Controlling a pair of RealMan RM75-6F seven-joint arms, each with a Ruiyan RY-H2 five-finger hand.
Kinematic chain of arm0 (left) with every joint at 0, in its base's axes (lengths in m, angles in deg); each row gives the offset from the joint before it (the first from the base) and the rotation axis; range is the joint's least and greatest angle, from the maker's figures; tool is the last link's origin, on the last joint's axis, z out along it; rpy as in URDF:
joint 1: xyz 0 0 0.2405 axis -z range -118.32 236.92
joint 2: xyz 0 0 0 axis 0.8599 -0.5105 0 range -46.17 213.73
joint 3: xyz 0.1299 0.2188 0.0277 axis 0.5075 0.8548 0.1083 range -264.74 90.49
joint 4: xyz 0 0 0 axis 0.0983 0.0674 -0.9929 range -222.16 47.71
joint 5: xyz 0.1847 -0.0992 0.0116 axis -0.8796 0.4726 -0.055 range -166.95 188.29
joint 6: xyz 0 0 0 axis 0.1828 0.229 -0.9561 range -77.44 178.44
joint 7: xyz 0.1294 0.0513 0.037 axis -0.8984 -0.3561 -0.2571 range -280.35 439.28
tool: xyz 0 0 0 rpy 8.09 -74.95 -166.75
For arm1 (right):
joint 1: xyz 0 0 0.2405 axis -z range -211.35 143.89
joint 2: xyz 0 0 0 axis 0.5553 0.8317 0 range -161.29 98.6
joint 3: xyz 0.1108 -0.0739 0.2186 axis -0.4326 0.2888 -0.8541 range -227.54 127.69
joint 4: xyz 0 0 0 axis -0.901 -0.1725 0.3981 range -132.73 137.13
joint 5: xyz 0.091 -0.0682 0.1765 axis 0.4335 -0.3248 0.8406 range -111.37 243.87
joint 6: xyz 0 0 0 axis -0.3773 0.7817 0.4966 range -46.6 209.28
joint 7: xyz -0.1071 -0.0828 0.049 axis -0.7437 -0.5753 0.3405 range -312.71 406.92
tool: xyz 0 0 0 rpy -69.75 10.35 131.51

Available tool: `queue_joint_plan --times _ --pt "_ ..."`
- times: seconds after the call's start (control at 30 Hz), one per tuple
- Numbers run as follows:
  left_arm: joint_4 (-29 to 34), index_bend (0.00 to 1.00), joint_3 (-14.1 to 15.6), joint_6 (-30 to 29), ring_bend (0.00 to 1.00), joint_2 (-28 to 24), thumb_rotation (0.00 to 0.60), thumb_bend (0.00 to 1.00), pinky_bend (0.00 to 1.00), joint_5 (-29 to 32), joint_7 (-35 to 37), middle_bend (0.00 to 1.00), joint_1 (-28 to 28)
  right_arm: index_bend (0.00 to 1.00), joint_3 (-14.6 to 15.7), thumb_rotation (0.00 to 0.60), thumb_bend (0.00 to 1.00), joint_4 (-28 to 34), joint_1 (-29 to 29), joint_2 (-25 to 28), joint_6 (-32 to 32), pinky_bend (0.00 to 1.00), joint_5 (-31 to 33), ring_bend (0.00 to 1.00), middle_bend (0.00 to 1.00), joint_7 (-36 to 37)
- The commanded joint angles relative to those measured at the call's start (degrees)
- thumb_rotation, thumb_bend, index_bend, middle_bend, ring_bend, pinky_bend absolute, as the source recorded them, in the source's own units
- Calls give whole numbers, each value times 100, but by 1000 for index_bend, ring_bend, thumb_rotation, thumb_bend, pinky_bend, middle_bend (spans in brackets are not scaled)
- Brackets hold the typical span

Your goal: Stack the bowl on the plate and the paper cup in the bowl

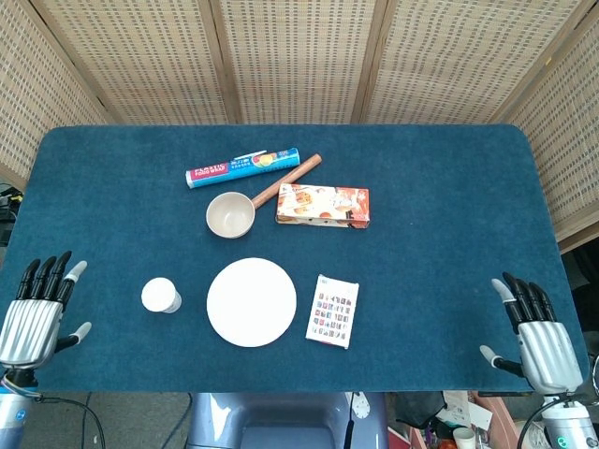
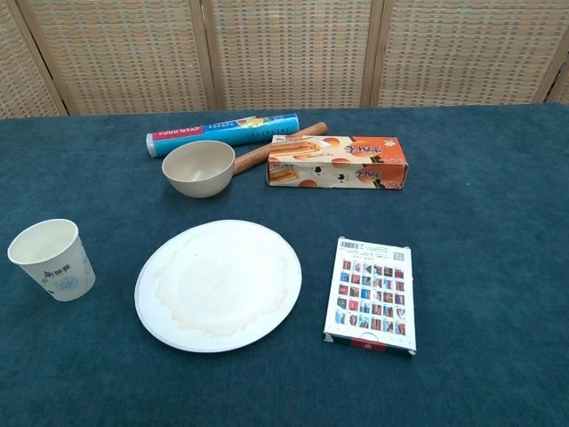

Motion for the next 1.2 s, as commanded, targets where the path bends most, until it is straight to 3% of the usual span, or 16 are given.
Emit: queue_joint_plan --times 0.03,0.37,0.47,0.53,0.8,1.2 --pt "231 170 -230 228 0 -98 600 151 0 152 -115 0 248 0 -9 600 145 8 0 15 -4 0 13 0 0 20" --pt "522 278 -985 1122 0 -129 600 227 0 932 -578 0 1204 0 -15 600 146 -14 8 36 -13 0 32 0 0 111" --pt "182 292 -1338 1731 0 148 600 256 0 1622 -888 0 1787 0 -31 600 145 -25 5 50 2 0 75 0 0 168" --pt "26 297 -1408 1864 0 287 600 270 0 1863 -1050 0 1965 0 -36 600 145 -39 0 51 12 0 87 0 0 193" --pt "-982 307 -1392 2447 0 1138 600 302 0 2617 -1722 0 2763 0 -68 600 146 -90 -27 72 91 0 198 0 0 331" --pt "-2141 339 -1233 2868 0 2215 600 321 0 3145 -2122 13 3530 0 -158 600 146 -247 -46 136 177 0 434 0 0 780"
